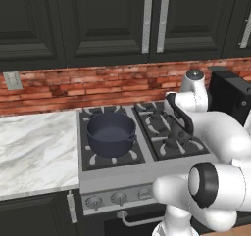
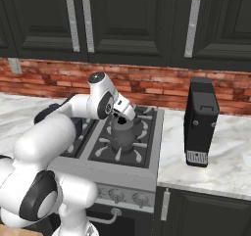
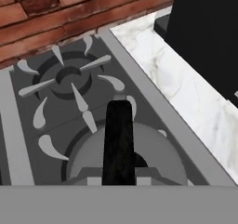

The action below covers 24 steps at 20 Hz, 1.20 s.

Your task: Pick the kettle from the counter and place it on a stove burner. Then turn the burner on.

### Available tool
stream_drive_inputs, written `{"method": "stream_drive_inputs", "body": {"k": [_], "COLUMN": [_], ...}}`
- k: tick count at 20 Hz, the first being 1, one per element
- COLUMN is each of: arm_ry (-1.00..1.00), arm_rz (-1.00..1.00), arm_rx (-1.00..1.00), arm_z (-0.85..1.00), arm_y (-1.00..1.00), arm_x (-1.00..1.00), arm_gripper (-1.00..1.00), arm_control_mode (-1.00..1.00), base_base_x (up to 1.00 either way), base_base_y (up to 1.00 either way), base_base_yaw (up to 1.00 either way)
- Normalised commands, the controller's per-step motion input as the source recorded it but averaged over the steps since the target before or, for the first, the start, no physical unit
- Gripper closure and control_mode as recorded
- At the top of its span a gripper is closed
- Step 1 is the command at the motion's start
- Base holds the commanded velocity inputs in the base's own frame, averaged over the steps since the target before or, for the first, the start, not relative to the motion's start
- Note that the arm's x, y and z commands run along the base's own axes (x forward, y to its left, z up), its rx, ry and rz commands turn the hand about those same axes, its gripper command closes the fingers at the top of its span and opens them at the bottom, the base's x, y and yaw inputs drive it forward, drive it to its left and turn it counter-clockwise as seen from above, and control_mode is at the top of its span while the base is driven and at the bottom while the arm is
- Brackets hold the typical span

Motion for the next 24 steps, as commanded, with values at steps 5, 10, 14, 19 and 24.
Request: {"method": "stream_drive_inputs", "body": {"k": [5,10,14,19,24], "arm_ry": [0.0,0.0,0.01,0.0,0.0], "arm_rz": [0.0,0.0,0.0,0.0,0.0], "arm_rx": [0.05,0.03,0.03,0.02,0.02], "arm_z": [-0.15,-0.04,-0.02,-0.12,-0.18], "arm_y": [0.0,0.0,0.0,0.0,0.0], "arm_x": [0.08,0.02,0.0,0.03,0.1], "arm_gripper": [1.0,1.0,1.0,1.0,1.0], "arm_control_mode": [-1.0,-1.0,-1.0,-1.0,-1.0], "base_base_x": [0.0,0.0,0.0,0.0,0.0], "base_base_y": [0.0,0.0,0.0,0.0,0.0], "base_base_yaw": [0.0,0.0,0.0,0.0,0.0]}}
